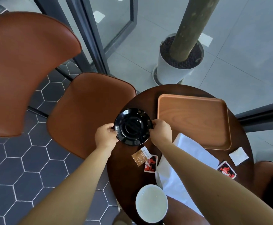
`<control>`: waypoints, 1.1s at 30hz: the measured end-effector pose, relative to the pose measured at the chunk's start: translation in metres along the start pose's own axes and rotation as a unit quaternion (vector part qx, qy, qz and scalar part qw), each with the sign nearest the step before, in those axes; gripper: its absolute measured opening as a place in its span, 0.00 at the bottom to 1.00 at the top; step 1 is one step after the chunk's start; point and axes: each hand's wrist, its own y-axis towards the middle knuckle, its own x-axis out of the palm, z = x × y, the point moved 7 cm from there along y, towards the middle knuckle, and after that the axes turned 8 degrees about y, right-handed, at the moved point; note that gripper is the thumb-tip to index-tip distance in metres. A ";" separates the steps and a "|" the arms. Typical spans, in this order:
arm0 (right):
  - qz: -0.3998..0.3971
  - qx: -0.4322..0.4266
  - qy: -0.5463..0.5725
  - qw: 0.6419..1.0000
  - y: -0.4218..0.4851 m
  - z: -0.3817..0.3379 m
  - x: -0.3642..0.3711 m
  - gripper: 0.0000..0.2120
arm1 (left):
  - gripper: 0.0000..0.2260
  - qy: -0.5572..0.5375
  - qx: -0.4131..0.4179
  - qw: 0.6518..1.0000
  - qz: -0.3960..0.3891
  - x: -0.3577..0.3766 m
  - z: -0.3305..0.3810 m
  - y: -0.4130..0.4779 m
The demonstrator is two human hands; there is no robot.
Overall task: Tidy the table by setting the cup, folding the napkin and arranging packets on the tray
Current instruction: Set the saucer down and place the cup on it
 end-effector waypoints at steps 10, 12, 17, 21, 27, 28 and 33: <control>0.014 -0.019 -0.008 1.000 -0.004 -0.003 -0.003 0.10 | 0.15 0.008 0.015 1.000 -0.004 0.002 0.006 0.000; 0.017 -0.018 -0.010 1.000 -0.005 -0.003 -0.003 0.10 | 0.16 0.009 0.016 1.000 -0.004 0.003 0.007 0.002; 0.022 -0.016 -0.018 0.999 -0.002 -0.004 -0.002 0.10 | 0.17 0.007 0.024 1.000 -0.010 0.004 0.009 0.004; 0.036 -0.014 -0.009 0.999 0.000 -0.005 -0.004 0.13 | 0.15 0.011 0.026 1.000 -0.010 0.005 0.009 0.007; 0.036 -0.015 -0.014 0.999 0.000 -0.007 -0.005 0.15 | 0.15 0.012 0.030 0.999 -0.001 0.005 0.009 0.010; 0.037 -0.012 -0.012 0.999 0.000 -0.006 -0.006 0.16 | 0.15 0.016 0.030 0.999 -0.001 0.005 0.009 0.009; 0.039 -0.008 -0.010 0.999 -0.002 -0.006 -0.005 0.17 | 0.15 0.035 0.035 0.999 -0.007 0.006 0.008 0.011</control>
